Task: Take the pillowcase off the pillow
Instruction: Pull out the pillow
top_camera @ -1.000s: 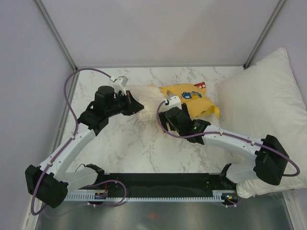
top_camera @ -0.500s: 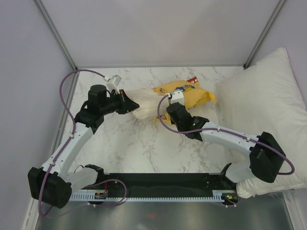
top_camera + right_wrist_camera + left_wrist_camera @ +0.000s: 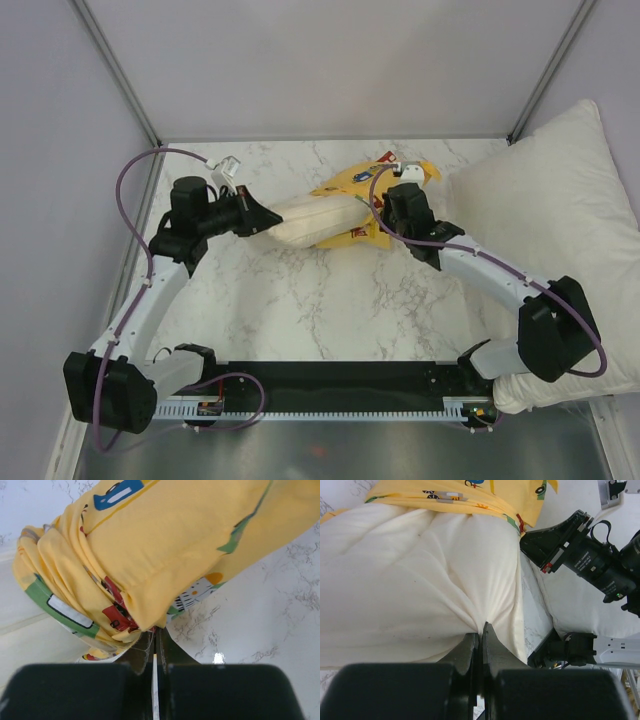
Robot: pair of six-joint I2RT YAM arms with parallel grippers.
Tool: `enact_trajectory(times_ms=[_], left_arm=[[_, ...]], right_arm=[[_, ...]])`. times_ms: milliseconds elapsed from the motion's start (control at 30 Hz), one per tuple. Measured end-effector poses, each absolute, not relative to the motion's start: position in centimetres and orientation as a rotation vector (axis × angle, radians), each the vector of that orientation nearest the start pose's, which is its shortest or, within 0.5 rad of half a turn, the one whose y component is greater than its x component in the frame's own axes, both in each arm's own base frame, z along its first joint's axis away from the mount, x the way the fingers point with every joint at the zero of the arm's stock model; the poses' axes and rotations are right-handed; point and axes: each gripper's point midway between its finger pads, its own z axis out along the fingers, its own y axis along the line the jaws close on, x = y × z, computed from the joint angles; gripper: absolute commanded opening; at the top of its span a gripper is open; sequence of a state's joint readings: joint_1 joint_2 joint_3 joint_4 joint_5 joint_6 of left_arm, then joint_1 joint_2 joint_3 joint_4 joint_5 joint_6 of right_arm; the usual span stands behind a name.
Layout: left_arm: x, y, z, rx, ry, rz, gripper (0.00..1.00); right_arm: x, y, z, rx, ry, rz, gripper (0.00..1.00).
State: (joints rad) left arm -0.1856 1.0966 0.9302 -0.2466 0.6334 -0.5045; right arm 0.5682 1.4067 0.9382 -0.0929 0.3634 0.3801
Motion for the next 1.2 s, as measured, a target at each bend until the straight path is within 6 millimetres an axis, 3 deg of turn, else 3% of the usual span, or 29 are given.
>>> enact_trajectory(times_ms=[267, 467, 700, 833, 867, 933, 967, 1033, 1100, 1200], left_arm=[[29.7, -16.7, 25.1, 0.084, 2.044, -1.093, 0.02], [29.8, -16.3, 25.2, 0.074, 2.040, -1.106, 0.02], [30.0, -15.8, 25.2, 0.059, 2.037, -1.101, 0.02], [30.4, -14.8, 24.3, 0.010, 2.070, -1.037, 0.02], [30.6, -14.4, 24.0, -0.008, 2.081, -1.007, 0.05], [30.9, -13.4, 23.6, -0.043, 2.105, -0.938, 0.27], [31.2, -12.8, 23.6, -0.055, 2.111, -0.897, 0.57], [32.1, -11.1, 24.0, -0.086, 2.098, -0.788, 0.76], [32.8, -9.4, 25.0, -0.112, 2.058, -0.673, 0.87], [32.5, -7.9, 27.5, -0.097, 1.966, -0.543, 0.92]], right_arm=[[38.7, 14.5, 15.3, 0.115, 2.119, 0.239, 0.00], [39.5, 13.3, 16.1, 0.141, 2.118, 0.267, 0.00], [39.4, 13.4, 16.1, 0.124, 2.140, 0.300, 0.00], [38.6, 14.5, 16.0, 0.074, 2.143, 0.275, 0.00], [38.1, 14.9, 15.8, 0.058, 2.145, 0.270, 0.00], [37.0, 16.0, 15.6, 0.020, 2.148, 0.258, 0.00], [36.5, 16.5, 15.6, 0.003, 2.150, 0.250, 0.00], [35.5, 17.4, 15.3, -0.027, 2.157, 0.228, 0.00], [35.1, 17.6, 15.1, -0.037, 2.164, 0.206, 0.00], [34.6, 17.7, 14.7, -0.048, 2.175, 0.168, 0.00]])
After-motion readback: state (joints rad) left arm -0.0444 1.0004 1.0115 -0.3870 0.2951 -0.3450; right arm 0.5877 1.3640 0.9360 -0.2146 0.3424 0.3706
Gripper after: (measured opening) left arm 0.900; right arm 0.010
